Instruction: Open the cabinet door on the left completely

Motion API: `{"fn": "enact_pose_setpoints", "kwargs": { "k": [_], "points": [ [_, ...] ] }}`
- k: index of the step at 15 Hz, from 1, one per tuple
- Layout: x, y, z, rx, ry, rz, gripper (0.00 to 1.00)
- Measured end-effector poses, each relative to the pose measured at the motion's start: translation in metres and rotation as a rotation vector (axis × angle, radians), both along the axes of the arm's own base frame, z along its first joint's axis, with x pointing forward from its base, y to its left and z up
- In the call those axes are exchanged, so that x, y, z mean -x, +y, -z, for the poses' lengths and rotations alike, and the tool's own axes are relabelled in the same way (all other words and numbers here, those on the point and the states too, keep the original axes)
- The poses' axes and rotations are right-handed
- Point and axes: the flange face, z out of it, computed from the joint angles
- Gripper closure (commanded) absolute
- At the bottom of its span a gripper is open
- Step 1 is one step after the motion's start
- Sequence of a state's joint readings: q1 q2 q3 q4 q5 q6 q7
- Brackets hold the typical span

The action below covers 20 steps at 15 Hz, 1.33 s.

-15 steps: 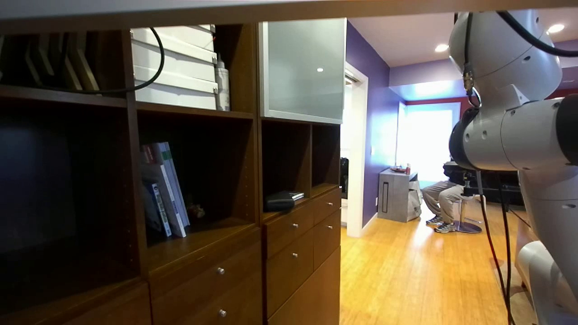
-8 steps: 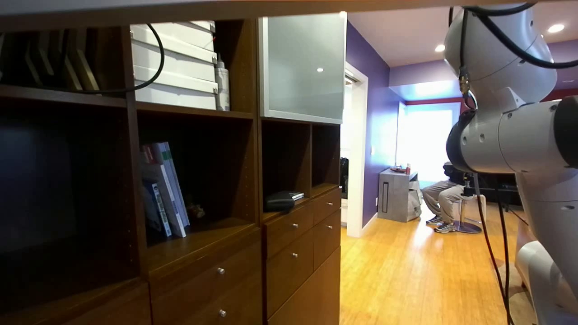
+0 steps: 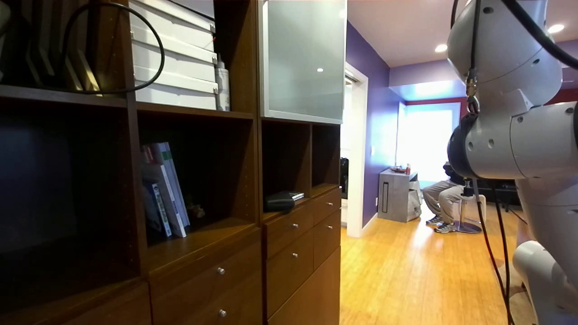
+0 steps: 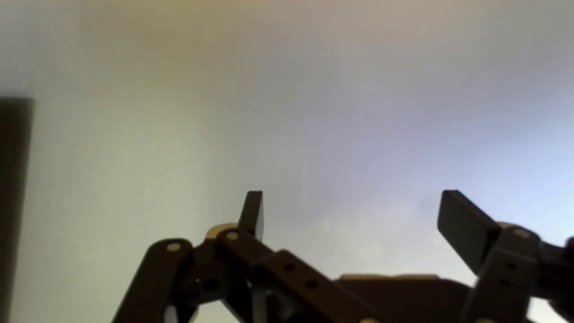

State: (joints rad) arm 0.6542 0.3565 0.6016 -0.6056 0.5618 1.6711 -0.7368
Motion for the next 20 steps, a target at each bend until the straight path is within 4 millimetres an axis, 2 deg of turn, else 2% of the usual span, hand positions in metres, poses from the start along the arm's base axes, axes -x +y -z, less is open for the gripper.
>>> {"fn": "enact_pose_setpoints", "kwargs": {
  "k": [10,17,20],
  "points": [
    [0.009,0.017,0.002,-0.043,-0.070,-0.008,0.00],
    [0.017,0.038,0.007,-0.104,-0.136,-0.037,0.00],
    [0.013,0.046,0.007,-0.167,-0.145,-0.024,0.00]
  ]
}}
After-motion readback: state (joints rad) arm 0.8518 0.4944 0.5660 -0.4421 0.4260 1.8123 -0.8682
